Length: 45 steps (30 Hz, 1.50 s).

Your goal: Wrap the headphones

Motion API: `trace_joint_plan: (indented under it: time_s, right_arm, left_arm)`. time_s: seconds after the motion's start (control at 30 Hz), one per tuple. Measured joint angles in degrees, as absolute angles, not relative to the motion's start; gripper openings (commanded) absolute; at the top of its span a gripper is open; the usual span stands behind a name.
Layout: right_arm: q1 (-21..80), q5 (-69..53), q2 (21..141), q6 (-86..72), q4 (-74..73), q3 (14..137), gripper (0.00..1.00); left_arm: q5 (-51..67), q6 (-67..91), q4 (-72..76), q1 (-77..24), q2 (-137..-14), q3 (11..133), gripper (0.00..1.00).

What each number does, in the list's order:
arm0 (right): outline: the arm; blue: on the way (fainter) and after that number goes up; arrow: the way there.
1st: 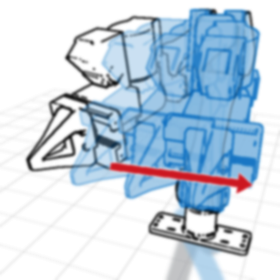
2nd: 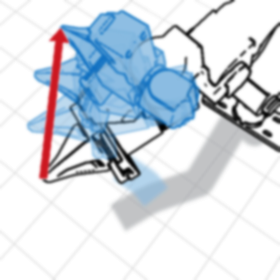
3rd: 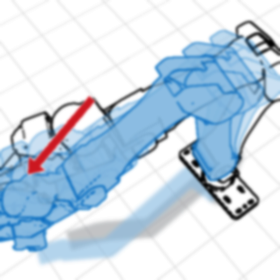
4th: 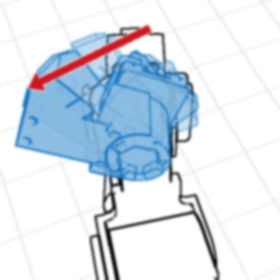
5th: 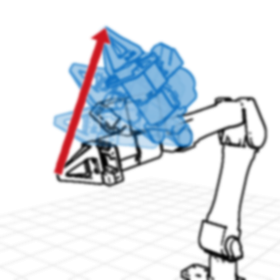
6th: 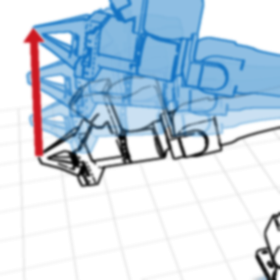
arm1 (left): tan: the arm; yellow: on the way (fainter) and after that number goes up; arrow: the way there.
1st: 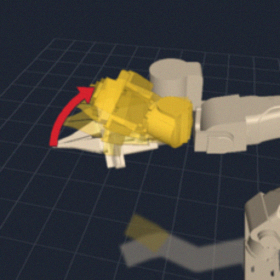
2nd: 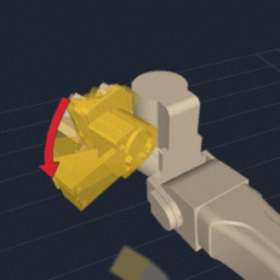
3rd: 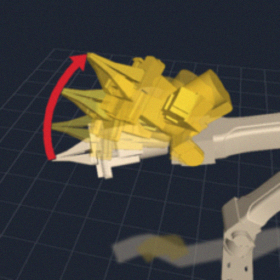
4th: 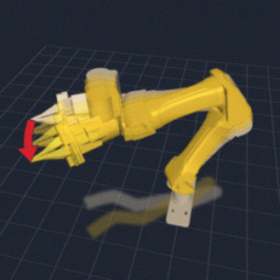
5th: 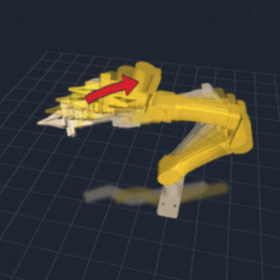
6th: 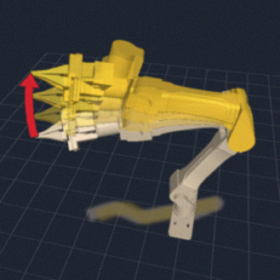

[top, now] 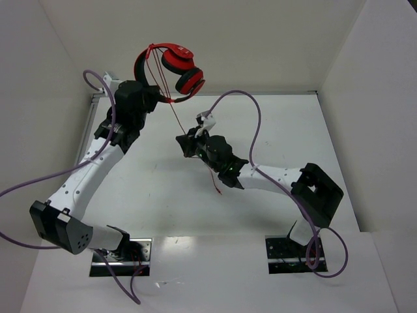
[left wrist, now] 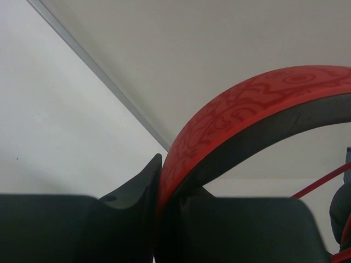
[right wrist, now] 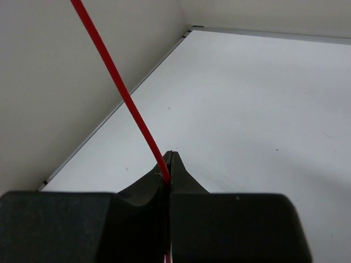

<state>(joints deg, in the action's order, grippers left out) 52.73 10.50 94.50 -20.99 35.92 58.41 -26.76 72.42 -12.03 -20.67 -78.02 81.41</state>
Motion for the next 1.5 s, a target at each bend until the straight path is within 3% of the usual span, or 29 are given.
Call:
trace_joint_plan:
  time_s: [0.9, 1.5]
  right_arm:
    - [52.5, 16.3, 100.6, -12.7, 47.1, 50.0, 0.01]
    - [44.9, 11.4, 106.4, -16.1, 48.8, 52.1, 0.01]
  left_arm:
    - [-26.7, 72.2, -17.7, -20.3, -70.1, 81.9, 0.0]
    - [-19.7, 75.2, -21.5, -20.1, -60.7, 77.0, 0.0]
